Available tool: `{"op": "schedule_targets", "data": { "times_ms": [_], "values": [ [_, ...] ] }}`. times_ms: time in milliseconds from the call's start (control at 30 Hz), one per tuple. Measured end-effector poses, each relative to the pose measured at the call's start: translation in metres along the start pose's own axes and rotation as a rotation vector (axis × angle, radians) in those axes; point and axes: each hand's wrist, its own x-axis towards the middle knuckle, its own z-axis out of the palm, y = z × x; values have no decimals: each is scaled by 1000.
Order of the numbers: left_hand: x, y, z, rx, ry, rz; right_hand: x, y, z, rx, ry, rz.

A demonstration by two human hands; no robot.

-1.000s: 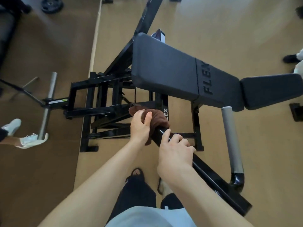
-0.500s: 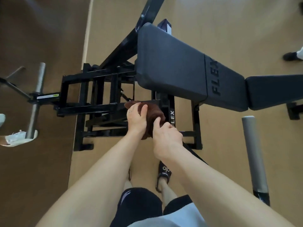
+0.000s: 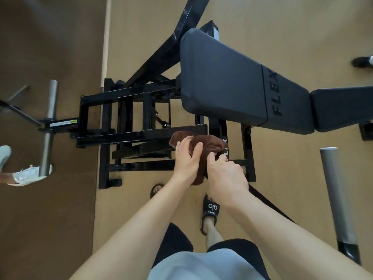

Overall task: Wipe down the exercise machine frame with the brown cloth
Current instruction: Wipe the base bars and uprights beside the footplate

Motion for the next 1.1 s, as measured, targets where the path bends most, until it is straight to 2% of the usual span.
{"op": "schedule_targets", "data": {
  "times_ms": [100, 233, 333, 500, 633, 700, 767, 867, 1000, 1100],
  "values": [
    [11, 2, 1, 41, 79, -13, 1, 0, 1, 3, 9, -4],
    [47, 2, -6, -58, 181, -105, 4, 3, 4, -10, 16, -14],
    [67, -8, -10, -49, 238, -140, 6, 3, 9, -12, 15, -19],
    [75, -20, -20, 4, 212, -102, 7, 4, 11, -53, 19, -25],
    [83, -19, -32, -69, 217, -256, 6, 6, 11, -54, -7, -47],
    [77, -19, -29, -66, 215, -221, 9, 6, 11, -29, -50, -43],
    [63, -22, -23, -65, 231, -88, 12, 5, 8, -11, -111, -14],
    [52, -33, -18, -66, 223, 18, 26, -7, 2, -93, -129, -30],
    [81, -49, -37, -56, 224, -120, 67, -41, 6, -53, -79, -83],
    [102, -83, -60, -15, 246, -211, 103, -66, 18, -123, -62, -92]
  ]
}}
